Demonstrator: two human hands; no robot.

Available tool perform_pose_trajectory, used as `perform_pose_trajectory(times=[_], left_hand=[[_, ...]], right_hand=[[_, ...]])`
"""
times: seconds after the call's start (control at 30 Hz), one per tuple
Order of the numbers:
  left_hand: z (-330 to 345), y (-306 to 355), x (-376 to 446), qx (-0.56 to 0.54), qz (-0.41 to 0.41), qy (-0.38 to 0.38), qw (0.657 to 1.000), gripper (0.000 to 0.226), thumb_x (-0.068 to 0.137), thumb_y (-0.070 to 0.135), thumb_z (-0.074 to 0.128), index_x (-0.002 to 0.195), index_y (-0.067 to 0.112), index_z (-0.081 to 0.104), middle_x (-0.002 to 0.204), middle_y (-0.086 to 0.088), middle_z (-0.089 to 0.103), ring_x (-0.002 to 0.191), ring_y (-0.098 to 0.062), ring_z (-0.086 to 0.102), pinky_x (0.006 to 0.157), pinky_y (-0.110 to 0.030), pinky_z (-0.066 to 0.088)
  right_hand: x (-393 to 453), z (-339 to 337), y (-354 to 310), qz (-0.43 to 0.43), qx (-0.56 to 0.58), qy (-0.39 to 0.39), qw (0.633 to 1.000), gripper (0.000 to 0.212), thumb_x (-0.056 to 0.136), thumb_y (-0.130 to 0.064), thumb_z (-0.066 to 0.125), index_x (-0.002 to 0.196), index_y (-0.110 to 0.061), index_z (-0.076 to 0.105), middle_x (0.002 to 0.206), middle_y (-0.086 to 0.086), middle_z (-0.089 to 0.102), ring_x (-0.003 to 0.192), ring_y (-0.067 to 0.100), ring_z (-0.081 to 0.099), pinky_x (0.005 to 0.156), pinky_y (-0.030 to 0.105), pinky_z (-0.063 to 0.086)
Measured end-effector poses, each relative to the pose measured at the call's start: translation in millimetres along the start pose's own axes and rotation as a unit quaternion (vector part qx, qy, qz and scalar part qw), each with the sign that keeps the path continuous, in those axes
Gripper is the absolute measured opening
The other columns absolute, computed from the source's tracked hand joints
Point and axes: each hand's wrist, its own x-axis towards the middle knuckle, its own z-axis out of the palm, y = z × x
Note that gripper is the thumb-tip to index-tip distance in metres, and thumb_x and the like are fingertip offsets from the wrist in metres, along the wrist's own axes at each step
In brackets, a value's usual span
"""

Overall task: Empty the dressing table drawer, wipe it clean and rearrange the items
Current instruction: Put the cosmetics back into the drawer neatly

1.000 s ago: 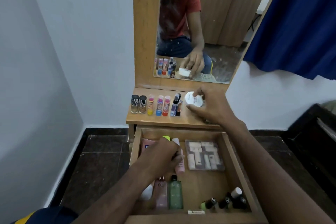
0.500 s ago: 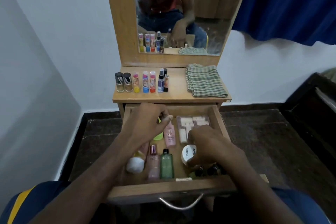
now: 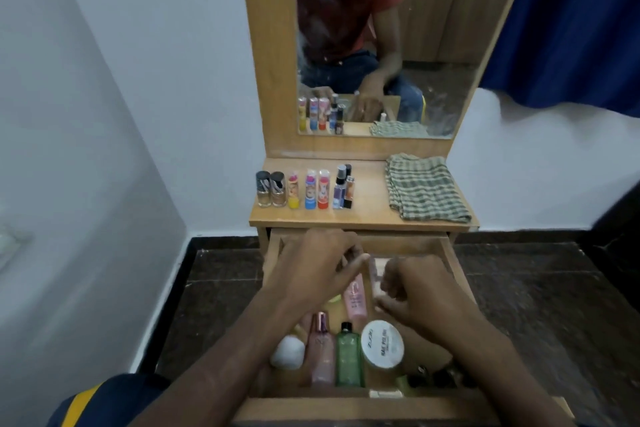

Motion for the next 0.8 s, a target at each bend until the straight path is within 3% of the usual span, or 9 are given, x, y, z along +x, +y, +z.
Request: perform_pose_trajectory(times=[0.07, 0.13, 0.2, 0.3, 0.4, 0.5, 0.67, 0.8], left_hand=[[-12.6, -3.3, 5.9, 0.005, 0.012, 0.051, 0.999, 0.016, 0.102, 0.047, 0.06, 0.102, 0.034, 0.069, 0.093, 0.017, 0.07, 0.082, 0.002, 0.06, 0.068, -0.027, 0.057], [-26.2, -14.3, 9.5, 0.009, 0.007, 0.123, 0.992, 0.014, 0.101, 0.042, 0.065, 0.11, 0.033, 0.069, 0.105, 0.016, 0.071, 0.092, 0.002, 0.059, 0.072, -0.025, 0.058], [-35.9, -28.6, 9.1, 0.053, -0.024, 0.203, 0.977, 0.02, 0.099, 0.04, 0.068, 0.117, 0.029, 0.069, 0.115, 0.009, 0.068, 0.104, -0.006, 0.057, 0.07, -0.026, 0.058], [-45.4, -45.9, 6.1, 0.163, -0.084, 0.271, 0.945, 0.038, 0.096, 0.043, 0.071, 0.13, 0.026, 0.068, 0.132, 0.001, 0.059, 0.115, -0.019, 0.05, 0.074, -0.028, 0.053], [-48.5, -55.1, 4.3, 0.191, -0.126, 0.267, 0.936, 0.051, 0.095, 0.049, 0.069, 0.14, 0.028, 0.063, 0.148, -0.003, 0.05, 0.129, -0.024, 0.045, 0.09, -0.038, 0.051], [-47.0, -64.4, 3.1, 0.183, -0.127, 0.252, 0.942, 0.052, 0.095, 0.051, 0.068, 0.141, 0.03, 0.063, 0.153, -0.005, 0.045, 0.134, -0.025, 0.043, 0.097, -0.042, 0.048], [-56.2, -86.7, -1.3, 0.091, -0.153, 0.259, 0.949, 0.052, 0.092, 0.052, 0.067, 0.14, 0.034, 0.062, 0.146, 0.004, 0.051, 0.131, -0.02, 0.046, 0.097, -0.039, 0.045], [-57.1, -102.4, -4.1, 0.03, -0.17, 0.22, 0.96, 0.048, 0.092, 0.046, 0.064, 0.139, 0.036, 0.062, 0.138, 0.011, 0.062, 0.13, -0.016, 0.049, 0.102, -0.041, 0.044]], right_hand=[[3.1, -4.5, -4.1, -0.027, 0.016, 0.065, 0.997, 0.023, 0.082, -0.042, 0.084, 0.078, -0.036, 0.062, 0.072, -0.019, 0.062, 0.069, -0.006, 0.058, 0.061, 0.012, 0.045], [6.0, -10.5, -14.0, -0.052, 0.044, 0.119, 0.991, 0.021, 0.081, -0.04, 0.085, 0.08, -0.034, 0.065, 0.073, -0.02, 0.063, 0.07, -0.008, 0.057, 0.062, 0.01, 0.039], [11.8, -16.8, -24.0, -0.077, 0.074, 0.157, 0.982, 0.015, 0.084, -0.037, 0.083, 0.093, -0.032, 0.072, 0.088, -0.019, 0.069, 0.082, -0.005, 0.06, 0.072, 0.014, 0.046], [28.5, -31.7, -43.4, -0.118, 0.062, 0.221, 0.966, 0.029, 0.091, -0.041, 0.074, 0.119, -0.032, 0.072, 0.113, -0.013, 0.068, 0.109, 0.009, 0.058, 0.094, 0.032, 0.049], [51.0, -45.3, -65.0, -0.123, 0.0, 0.267, 0.956, 0.041, 0.09, -0.045, 0.072, 0.13, -0.033, 0.068, 0.128, -0.006, 0.061, 0.119, 0.021, 0.05, 0.098, 0.042, 0.046], [73.5, -52.2, -83.3, -0.098, -0.063, 0.266, 0.957, 0.049, 0.089, -0.05, 0.073, 0.135, -0.038, 0.065, 0.141, 0.0, 0.054, 0.126, 0.027, 0.044, 0.097, 0.045, 0.041], [98.6, -65.2, -99.4, -0.124, -0.071, 0.242, 0.96, 0.052, 0.089, -0.055, 0.071, 0.139, -0.04, 0.062, 0.141, -0.009, 0.056, 0.131, 0.023, 0.04, 0.102, 0.046, 0.035], [109.4, -72.4, -120.5, -0.169, -0.102, 0.207, 0.958, 0.05, 0.091, -0.064, 0.064, 0.136, -0.044, 0.062, 0.141, -0.017, 0.057, 0.132, 0.021, 0.041, 0.101, 0.047, 0.033]])
